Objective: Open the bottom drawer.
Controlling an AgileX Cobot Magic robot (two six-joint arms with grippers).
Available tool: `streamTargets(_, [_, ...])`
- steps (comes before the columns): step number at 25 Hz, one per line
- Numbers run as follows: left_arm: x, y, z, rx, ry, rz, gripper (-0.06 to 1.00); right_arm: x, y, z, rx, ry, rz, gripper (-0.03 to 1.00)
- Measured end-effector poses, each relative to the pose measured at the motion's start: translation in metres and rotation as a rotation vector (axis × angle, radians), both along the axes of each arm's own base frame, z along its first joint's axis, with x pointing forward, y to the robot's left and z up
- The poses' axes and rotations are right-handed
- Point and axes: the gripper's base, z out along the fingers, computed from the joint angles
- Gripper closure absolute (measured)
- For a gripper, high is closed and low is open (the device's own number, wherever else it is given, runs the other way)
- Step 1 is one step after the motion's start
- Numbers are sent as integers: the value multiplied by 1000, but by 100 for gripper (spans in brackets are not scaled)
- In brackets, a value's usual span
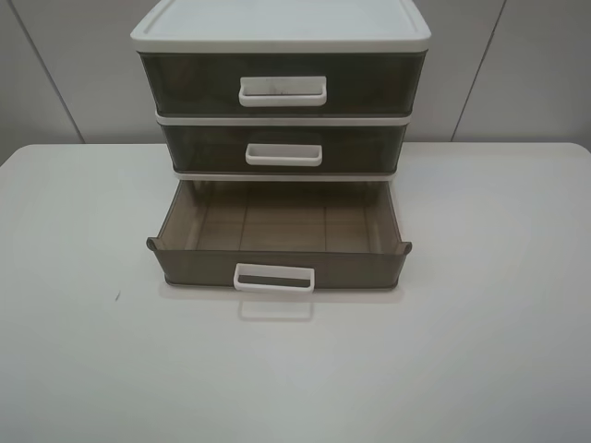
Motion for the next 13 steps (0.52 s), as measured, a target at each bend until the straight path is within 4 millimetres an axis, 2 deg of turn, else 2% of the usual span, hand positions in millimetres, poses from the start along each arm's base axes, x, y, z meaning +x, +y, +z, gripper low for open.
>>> streamTargets(13, [0,0,0,0,0,0,20,0,0,0,1,0,0,21])
